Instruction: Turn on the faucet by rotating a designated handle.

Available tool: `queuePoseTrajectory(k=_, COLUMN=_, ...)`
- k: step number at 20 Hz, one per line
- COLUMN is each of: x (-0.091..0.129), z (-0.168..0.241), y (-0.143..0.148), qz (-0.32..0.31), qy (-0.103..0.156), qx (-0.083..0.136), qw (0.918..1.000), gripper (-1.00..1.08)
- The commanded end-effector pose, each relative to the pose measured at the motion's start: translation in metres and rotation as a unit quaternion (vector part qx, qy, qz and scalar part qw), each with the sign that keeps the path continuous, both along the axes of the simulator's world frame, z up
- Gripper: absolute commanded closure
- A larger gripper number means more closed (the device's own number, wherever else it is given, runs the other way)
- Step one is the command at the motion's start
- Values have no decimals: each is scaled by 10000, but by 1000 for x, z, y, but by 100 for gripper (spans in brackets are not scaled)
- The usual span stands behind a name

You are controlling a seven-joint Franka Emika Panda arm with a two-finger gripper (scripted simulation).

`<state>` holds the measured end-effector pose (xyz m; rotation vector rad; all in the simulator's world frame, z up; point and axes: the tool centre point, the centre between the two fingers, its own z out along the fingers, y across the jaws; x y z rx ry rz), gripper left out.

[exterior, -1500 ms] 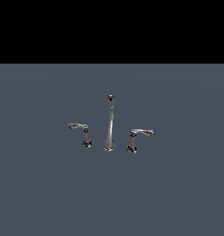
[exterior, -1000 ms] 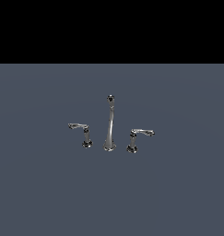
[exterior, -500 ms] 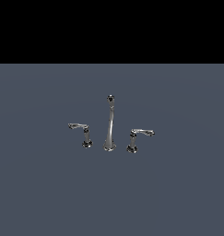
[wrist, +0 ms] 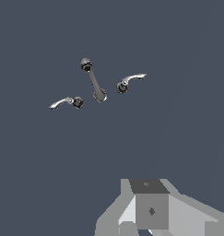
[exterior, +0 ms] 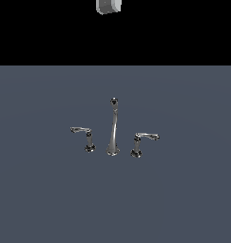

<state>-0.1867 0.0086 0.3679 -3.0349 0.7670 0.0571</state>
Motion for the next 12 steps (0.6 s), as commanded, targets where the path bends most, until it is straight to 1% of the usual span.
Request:
queuePoseTrajectory(k=1, x=11, z=-16, y=-1, qz=-356, qy=-7, qx=-6, qw=9994, gripper=108)
queuePoseTrajectory(k=6, x=34, z=-48, y=-5, qz=-1051, qy=-16, qx=-22, qw=9945, gripper=108)
queuePoseTrajectory(k=9, x=47, z=-67, y=-9, qz=-1464, qy=-21, qx=-31, qw=9892, gripper=108)
queuePoseTrajectory(k=12, x=60, z=-86, y=-14, qz=-1871, qy=-26, qx=-40, qw=9823, gripper=108)
